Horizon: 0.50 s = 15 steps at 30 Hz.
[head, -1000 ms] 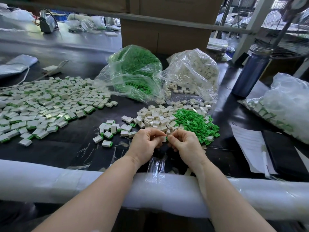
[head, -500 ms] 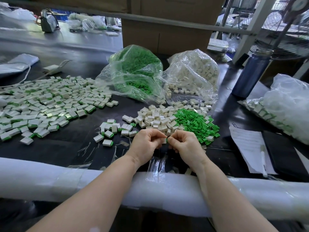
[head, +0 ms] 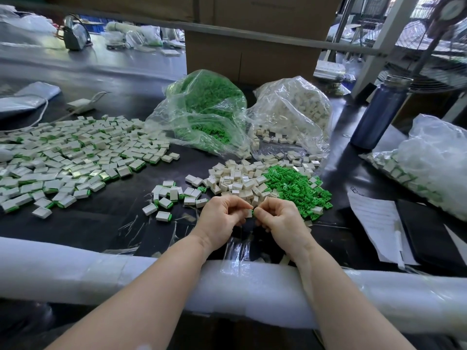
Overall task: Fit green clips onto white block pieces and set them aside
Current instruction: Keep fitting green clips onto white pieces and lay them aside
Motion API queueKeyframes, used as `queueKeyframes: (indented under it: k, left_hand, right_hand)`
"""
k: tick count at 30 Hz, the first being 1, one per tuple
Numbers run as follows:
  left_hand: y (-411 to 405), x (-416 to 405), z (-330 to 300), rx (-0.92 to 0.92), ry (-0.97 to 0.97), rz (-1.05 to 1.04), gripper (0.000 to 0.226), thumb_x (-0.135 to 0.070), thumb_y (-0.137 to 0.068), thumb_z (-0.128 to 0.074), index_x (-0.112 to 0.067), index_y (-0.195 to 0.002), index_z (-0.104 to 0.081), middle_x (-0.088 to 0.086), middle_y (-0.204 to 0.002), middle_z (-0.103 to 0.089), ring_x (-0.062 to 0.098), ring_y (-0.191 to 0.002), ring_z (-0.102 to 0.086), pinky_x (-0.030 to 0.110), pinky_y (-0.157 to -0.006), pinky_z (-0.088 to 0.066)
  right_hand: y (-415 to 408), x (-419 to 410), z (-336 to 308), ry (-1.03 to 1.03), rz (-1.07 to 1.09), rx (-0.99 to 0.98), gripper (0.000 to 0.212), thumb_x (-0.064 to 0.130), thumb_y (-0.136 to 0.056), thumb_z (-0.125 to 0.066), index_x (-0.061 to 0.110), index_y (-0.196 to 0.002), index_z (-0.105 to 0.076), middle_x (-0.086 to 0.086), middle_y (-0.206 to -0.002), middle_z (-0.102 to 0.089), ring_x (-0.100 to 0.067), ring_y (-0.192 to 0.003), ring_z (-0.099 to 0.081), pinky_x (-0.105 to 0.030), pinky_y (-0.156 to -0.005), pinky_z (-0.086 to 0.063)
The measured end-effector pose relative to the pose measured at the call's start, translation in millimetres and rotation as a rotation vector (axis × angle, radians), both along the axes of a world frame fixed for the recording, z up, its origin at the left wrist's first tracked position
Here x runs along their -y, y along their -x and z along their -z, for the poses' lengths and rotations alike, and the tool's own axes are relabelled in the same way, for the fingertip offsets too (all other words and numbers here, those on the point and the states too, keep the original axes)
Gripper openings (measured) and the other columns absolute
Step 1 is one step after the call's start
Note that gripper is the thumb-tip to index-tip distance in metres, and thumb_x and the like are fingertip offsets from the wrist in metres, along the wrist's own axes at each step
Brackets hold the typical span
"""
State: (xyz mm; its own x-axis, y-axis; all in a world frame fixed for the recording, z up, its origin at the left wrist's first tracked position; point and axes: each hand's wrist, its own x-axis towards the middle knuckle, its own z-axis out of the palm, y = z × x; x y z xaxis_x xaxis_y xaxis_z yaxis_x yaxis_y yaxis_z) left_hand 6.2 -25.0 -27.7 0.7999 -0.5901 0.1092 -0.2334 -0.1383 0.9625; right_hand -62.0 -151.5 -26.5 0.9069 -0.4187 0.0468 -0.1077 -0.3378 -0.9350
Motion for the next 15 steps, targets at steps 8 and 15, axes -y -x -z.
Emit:
queueKeyframes:
  k: [8,15]
  left_hand:
    - [1.8,-1.7,-0.6,0.038,-0.056,0.029,0.014,0.002,-0.084,-0.062,-0.011,-0.084,-0.069,-0.006,-0.071,-0.061,0.004,-0.064,-0.056,0.013,-0.069,-0.048]
    - [1.4,0.7,-0.4,0.062,-0.026,-0.008,0.018,-0.001,-0.085,-0.062,-0.018,-0.083,-0.068,-0.007,-0.075,-0.062,0.000,-0.064,-0.057,0.013,-0.070,-0.046]
  right_hand:
    - [-0.2,0.6,0.7,0.041,-0.026,-0.051,0.023,0.002,-0.084,-0.062,0.012,-0.063,-0.058,-0.003,-0.058,-0.055,-0.013,-0.056,-0.046,-0.029,-0.060,-0.040]
    - [-1.5,-0.9,2.0,0.028,0.025,0.023,0.023,0.006,-0.084,-0.063,0.014,-0.063,-0.059,0.005,-0.054,-0.052,-0.010,-0.054,-0.046,-0.028,-0.058,-0.039]
